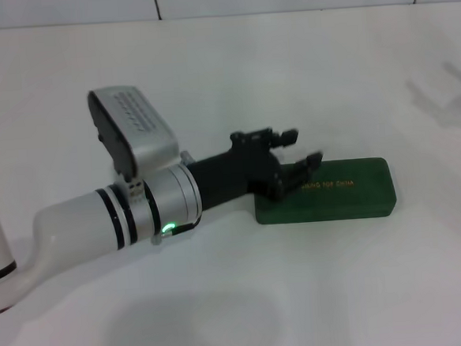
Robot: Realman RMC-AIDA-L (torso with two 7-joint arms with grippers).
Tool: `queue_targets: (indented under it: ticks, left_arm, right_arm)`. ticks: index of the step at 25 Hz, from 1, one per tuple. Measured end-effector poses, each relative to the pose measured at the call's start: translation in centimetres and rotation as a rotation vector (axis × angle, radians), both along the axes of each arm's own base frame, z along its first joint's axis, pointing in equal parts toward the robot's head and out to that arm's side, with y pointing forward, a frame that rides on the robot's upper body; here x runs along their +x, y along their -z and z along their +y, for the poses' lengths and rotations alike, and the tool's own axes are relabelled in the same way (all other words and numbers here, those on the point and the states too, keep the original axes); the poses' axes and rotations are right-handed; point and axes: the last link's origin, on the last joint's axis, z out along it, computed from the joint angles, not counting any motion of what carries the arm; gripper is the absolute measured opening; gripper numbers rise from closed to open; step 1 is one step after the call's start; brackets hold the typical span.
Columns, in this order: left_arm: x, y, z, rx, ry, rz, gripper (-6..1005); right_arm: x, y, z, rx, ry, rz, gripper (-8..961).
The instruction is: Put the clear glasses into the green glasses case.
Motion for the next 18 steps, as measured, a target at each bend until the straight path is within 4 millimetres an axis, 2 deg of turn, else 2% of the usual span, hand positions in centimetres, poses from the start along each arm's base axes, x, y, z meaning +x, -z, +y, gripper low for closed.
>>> queue_targets:
  ticks: [5, 7, 8, 9, 10, 11, 12, 15, 18]
  left_arm:
    - [1.4, -3.0, -0.2, 0.070, 0.035, -0.239, 516]
    - [1.5, -4.4, -0.2, 0.101, 0.055, -0.309, 516]
    - [1.5, -4.4, -0.2, 0.101, 0.055, -0.309, 516]
    - [1.2, -5.4, -0.3, 0.113, 0.067, -0.341, 516]
    - [0.1, -7.3, -0.7, 0.105, 0.091, -0.376, 516]
    - [-0.2, -7.7, -0.8, 0.101, 0.095, -0.380, 516]
    - [-0.8, -8.3, -1.2, 0.089, 0.104, -0.381, 516]
    - [-2.3, -9.5, -2.2, 0.061, 0.125, -0.385, 516]
    - [-3.5, -10.5, -3.8, 0.074, 0.152, -0.403, 515]
  right_arm:
    - [-1.2, 0.7, 0.1, -0.080, -0.084, -0.085, 838]
    - [-2.5, 1.4, 0.1, -0.179, -0.178, -0.153, 838]
    - [-3.7, 1.8, 0.0, -0.271, -0.258, -0.196, 838]
    - [-4.6, 2.1, -0.1, -0.348, -0.325, -0.226, 838]
    - [-5.8, 2.3, -0.3, -0.439, -0.410, -0.260, 838]
    - [-7.4, 2.6, -0.7, -0.563, -0.543, -0.299, 838]
    - [-7.4, 2.6, -0.7, -0.563, -0.543, -0.299, 838]
    - [-9.2, 2.9, -1.1, -0.686, -0.691, -0.343, 838]
    - [-9.6, 3.4, -1.0, -0.724, -0.713, -0.375, 838]
